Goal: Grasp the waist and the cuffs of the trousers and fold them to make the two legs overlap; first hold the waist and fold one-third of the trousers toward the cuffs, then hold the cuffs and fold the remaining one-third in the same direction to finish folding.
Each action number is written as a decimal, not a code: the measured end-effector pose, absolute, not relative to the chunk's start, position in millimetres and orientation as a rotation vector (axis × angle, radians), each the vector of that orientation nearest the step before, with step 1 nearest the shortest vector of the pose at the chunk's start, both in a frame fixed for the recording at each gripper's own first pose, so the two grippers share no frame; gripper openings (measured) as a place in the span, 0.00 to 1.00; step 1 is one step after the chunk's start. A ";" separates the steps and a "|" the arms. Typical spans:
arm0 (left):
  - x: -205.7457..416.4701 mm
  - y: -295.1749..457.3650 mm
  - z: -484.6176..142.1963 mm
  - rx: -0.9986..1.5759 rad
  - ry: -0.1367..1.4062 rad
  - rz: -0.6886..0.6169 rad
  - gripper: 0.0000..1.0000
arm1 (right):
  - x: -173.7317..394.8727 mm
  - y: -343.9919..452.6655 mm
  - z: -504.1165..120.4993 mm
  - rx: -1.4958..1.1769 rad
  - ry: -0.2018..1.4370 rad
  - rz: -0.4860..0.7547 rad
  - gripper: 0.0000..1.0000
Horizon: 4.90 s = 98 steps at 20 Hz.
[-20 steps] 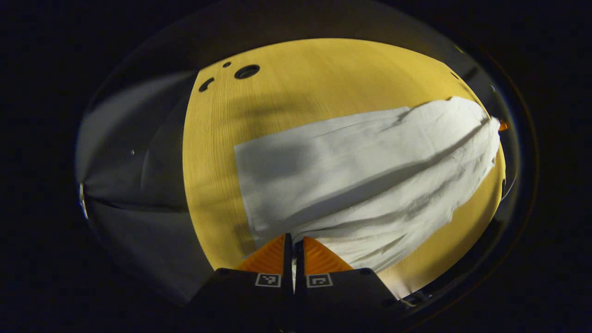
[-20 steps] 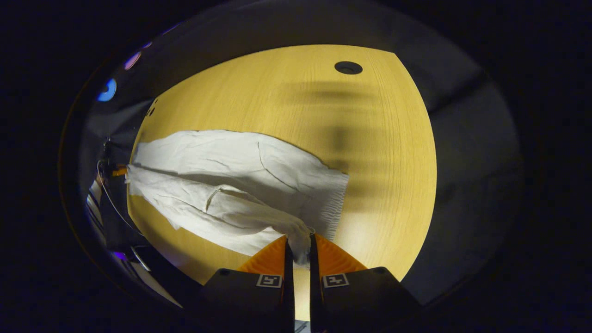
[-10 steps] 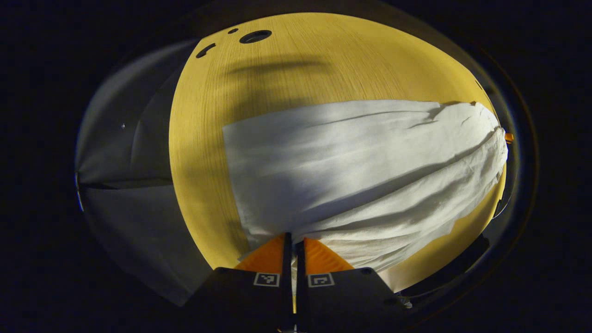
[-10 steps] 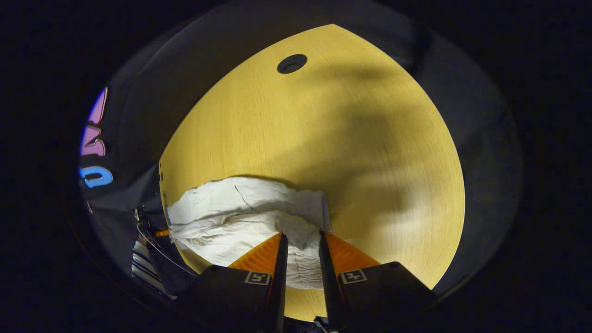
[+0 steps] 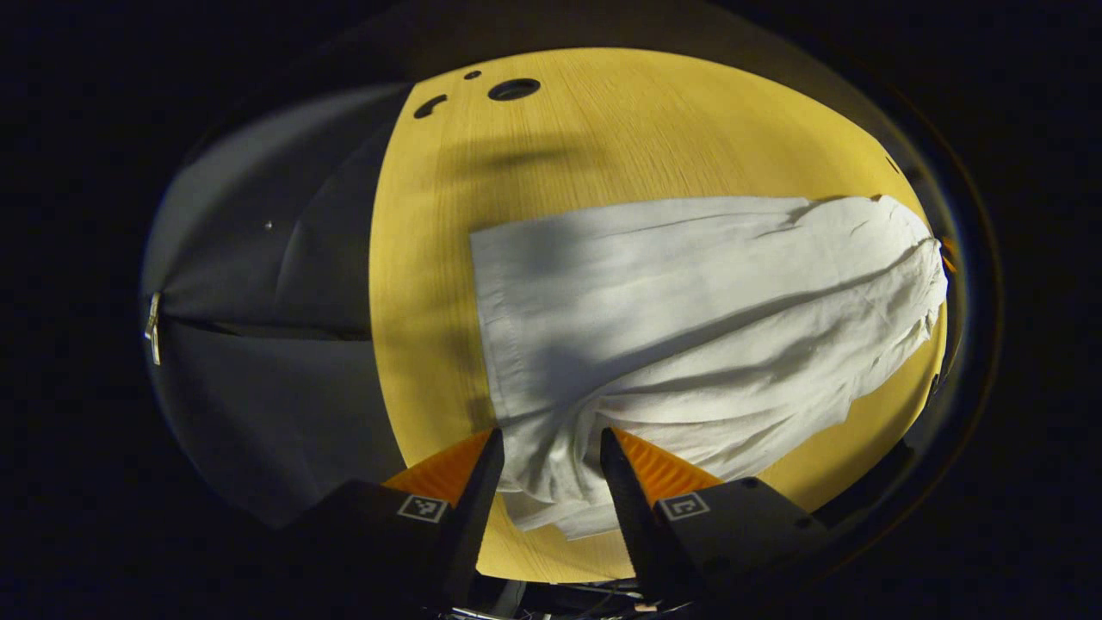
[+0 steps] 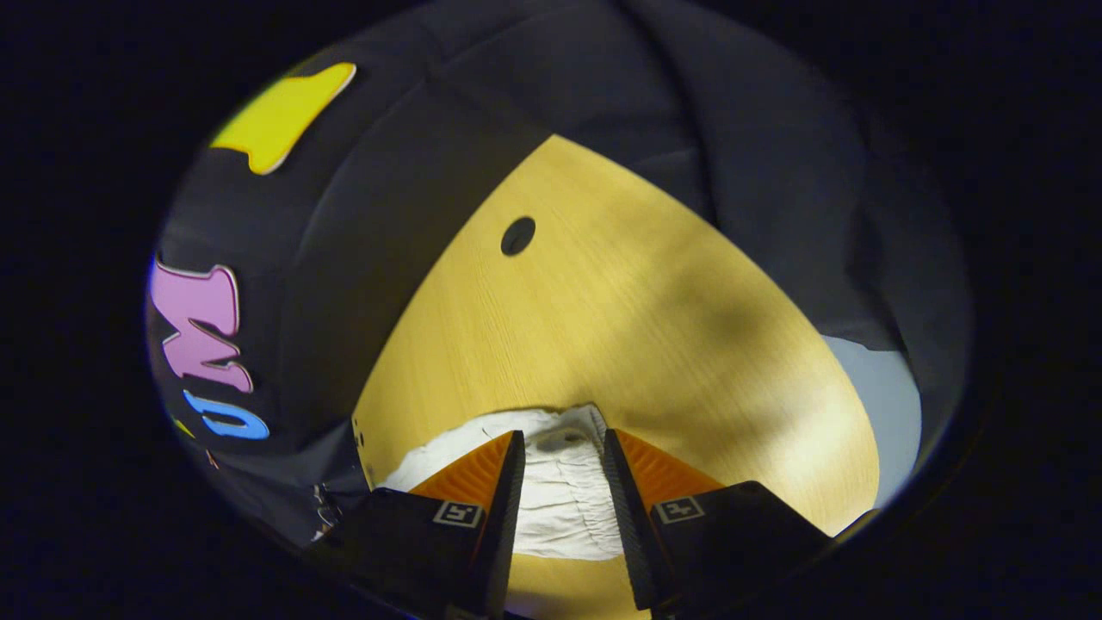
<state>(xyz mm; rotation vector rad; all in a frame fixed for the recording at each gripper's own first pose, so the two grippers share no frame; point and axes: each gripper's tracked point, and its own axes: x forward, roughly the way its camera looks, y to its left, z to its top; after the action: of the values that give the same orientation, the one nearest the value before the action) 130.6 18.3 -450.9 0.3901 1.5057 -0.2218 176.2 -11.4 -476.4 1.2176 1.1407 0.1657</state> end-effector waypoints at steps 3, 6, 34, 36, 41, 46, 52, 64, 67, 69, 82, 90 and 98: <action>124.8 26.8 -434.1 0.312 1.415 -0.183 0.73 | 142.2 -30.1 -472.5 1.237 1.102 0.030 0.57; 104.7 26.5 -424.3 0.155 1.346 -0.157 0.74 | 93.5 -27.9 -475.2 1.228 1.104 -0.051 0.57; 4.9 -40.6 -447.9 -1.001 1.019 0.193 0.96 | 71.1 54.6 -507.6 1.522 1.065 -0.367 0.13; 12.7 -37.7 -453.5 -1.064 0.985 0.228 0.96 | 70.8 54.2 -507.5 1.522 1.063 -0.366 0.13; 53.7 -23.3 -452.3 -1.171 0.888 0.300 0.93 | 71.0 53.5 -507.5 1.532 1.058 -0.357 0.13; 85.1 -24.2 -456.2 -1.116 0.944 0.385 0.92 | 71.7 52.9 -507.8 1.535 1.051 -0.356 0.12; 97.0 -22.1 -477.5 -0.933 1.073 0.508 0.35 | 71.7 51.7 -507.4 1.536 1.042 -0.357 0.13; 97.2 -36.3 -476.8 -1.079 0.982 0.428 0.06 | 71.6 16.4 -452.4 1.470 0.810 -0.265 0.12; 97.4 -33.6 -474.7 -1.082 0.990 0.396 0.06 | 65.9 -1.3 -425.4 1.441 0.681 -0.218 0.12; 96.9 -34.9 -474.6 -1.084 0.994 0.374 0.06 | 61.3 -2.4 -401.1 1.393 0.608 -0.147 0.12; 99.5 -33.9 -473.8 -1.119 1.005 0.285 0.06 | 66.7 178.0 -283.9 1.052 0.552 0.451 0.12; 101.7 -35.1 -474.8 -1.153 0.979 0.249 0.06 | 89.5 197.2 -296.8 0.932 0.820 0.528 0.12; 102.5 -33.8 -474.2 -1.161 0.974 0.247 0.06 | 91.7 164.0 -263.5 1.066 0.878 0.619 0.47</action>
<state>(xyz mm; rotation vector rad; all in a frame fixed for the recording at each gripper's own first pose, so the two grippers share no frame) 102.5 -33.8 -474.2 -1.1612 0.9741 0.2471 91.7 164.0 -263.5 1.0660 0.8778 0.6190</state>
